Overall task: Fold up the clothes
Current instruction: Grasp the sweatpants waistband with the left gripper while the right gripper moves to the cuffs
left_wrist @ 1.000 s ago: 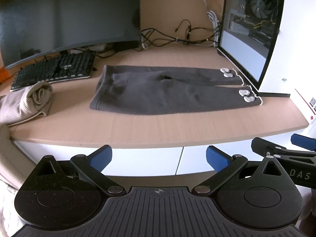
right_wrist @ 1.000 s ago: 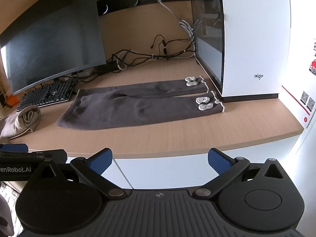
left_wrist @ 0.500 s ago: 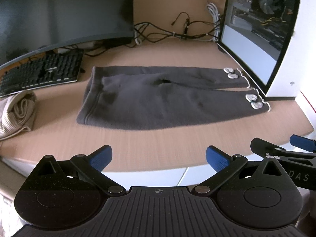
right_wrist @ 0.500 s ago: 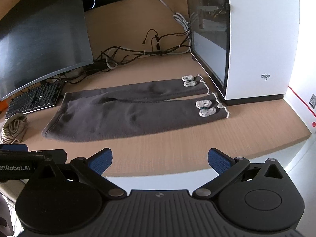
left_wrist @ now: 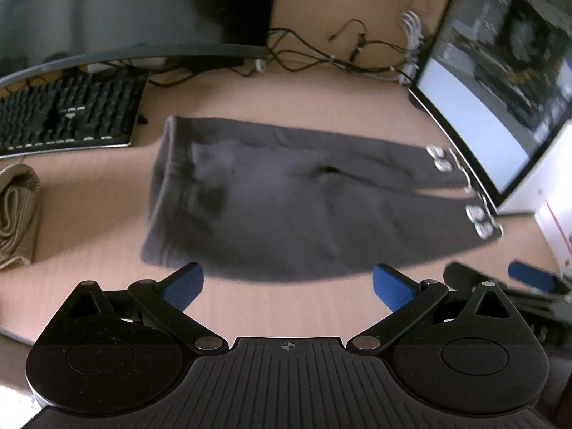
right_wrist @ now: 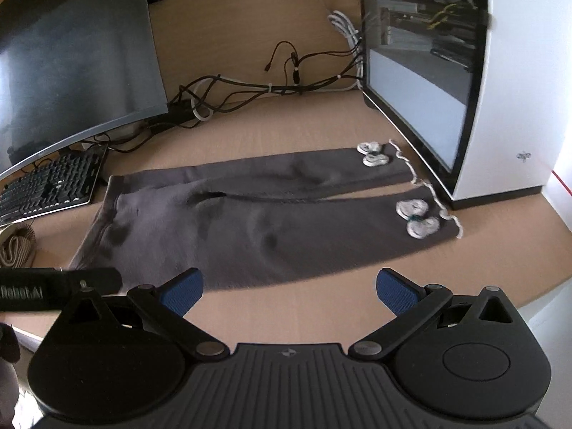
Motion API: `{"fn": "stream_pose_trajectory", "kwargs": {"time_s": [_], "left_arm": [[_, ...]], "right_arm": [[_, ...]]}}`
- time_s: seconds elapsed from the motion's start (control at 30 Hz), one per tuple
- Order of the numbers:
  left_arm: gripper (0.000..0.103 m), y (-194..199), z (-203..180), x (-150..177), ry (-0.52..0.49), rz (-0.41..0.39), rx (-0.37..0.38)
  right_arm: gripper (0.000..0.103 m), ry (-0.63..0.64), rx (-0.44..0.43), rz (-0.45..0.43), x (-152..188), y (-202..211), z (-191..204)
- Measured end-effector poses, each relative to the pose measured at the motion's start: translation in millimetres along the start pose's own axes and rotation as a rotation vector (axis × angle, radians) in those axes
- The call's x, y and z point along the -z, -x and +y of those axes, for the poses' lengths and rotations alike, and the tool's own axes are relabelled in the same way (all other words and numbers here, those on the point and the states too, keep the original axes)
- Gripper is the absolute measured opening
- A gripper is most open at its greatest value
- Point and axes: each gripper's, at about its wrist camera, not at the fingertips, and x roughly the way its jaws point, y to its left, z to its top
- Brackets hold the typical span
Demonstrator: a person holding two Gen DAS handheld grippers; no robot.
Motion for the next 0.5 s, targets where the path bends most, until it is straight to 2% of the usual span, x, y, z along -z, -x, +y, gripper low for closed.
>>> {"fn": "stream_pose_trajectory", "kwargs": {"time_s": [0.17,0.3,0.4,0.43,0.47,0.5], "left_arm": [[0.103,-23.5,37.8,-30.1,0.049,0.024,0.028],[0.103,-43.5,70.8,-56.2,0.072,0.008,0.003],[0.099,-60.3,95.6,-76.7,0.094,-0.004,-0.008],[0.093,-65.5,102.6,-83.6,0.096,-0.012,-0.01],[0.08,-71.2,108.3,-90.3,0.094,-0.018,-0.015],[0.075,-77.7,112.4,-96.3,0.097,-0.02,-0.021]], "right_arm": [[0.103,-0.042,0.041,0.005,-9.9,-12.2,14.2],[0.103,-0.082,0.09,0.007,-13.5,-18.3,22.5],[0.103,-0.084,0.128,0.021,-13.2,-19.3,28.8],[0.103,-0.083,0.138,0.021,-12.8,-18.8,29.8],[0.103,-0.083,0.15,0.022,-12.1,-18.3,30.3],[0.103,-0.086,0.164,0.027,-10.9,-17.8,30.0]]}}
